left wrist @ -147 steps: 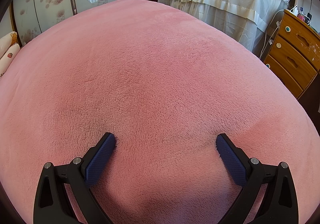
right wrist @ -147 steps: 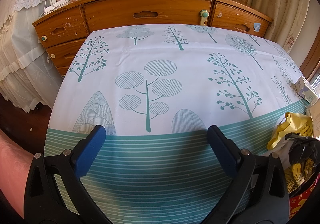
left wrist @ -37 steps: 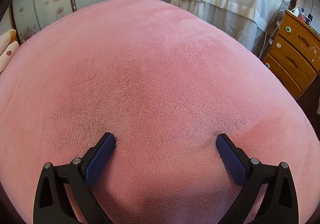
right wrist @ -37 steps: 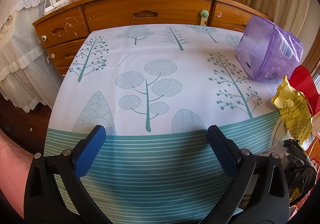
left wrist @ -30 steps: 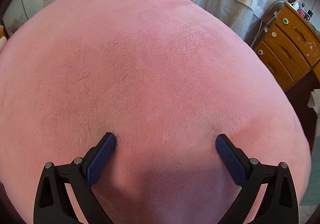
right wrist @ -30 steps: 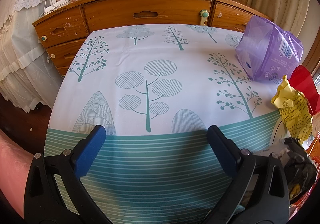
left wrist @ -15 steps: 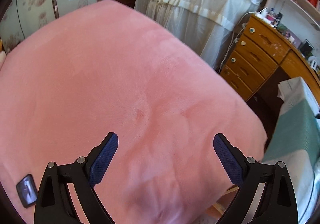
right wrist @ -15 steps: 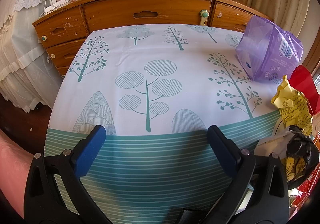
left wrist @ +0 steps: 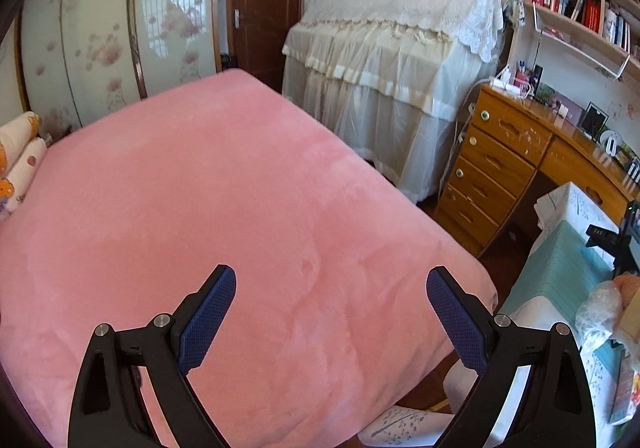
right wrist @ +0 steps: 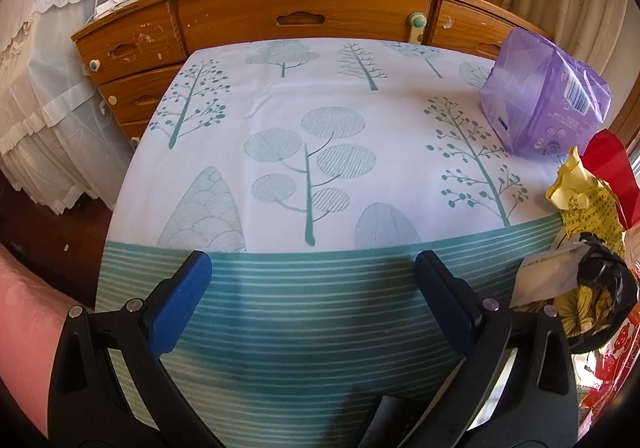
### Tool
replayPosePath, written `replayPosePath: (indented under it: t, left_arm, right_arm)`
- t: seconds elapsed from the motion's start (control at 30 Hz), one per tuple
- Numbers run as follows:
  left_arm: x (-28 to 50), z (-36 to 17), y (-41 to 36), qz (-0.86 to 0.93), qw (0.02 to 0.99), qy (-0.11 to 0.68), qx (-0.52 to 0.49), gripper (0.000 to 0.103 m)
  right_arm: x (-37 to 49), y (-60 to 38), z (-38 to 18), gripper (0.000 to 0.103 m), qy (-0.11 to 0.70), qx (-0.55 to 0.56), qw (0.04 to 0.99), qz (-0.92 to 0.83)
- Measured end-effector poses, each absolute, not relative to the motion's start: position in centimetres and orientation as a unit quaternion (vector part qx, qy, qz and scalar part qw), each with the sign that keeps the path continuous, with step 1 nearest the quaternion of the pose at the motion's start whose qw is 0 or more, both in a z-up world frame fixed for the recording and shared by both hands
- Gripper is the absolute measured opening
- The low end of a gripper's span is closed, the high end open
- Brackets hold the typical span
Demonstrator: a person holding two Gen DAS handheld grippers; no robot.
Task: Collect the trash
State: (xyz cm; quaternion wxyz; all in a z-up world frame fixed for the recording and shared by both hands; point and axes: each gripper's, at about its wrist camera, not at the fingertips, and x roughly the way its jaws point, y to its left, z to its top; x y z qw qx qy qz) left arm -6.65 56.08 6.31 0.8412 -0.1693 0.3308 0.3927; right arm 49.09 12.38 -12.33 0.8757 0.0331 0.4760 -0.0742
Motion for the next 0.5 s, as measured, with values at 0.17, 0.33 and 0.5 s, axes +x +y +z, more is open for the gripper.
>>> replayPosePath:
  t: [0.17, 0.33, 0.5]
  left_arm:
    - [-10.3, 12.2, 51.7, 0.413, 0.847, 0.303, -0.143, 0.098]
    - [-12.4, 18.8, 47.7, 0.414, 0.862, 0.277, -0.091, 0.098]
    - [-14.4, 25.7, 44.5, 0.421, 0.874, 0.243, -0.006, 0.098]
  right_arm:
    - [46.9, 15.5, -10.2, 0.100, 0.508, 0.083, 0.855, 0.052]
    - [42.8, 19.6, -4.5, 0.100, 0.500, 0.163, 0.829, 0.189]
    - [37.8, 21.6, 4.5, 0.100, 0.460, 0.228, 0.799, 0.312]
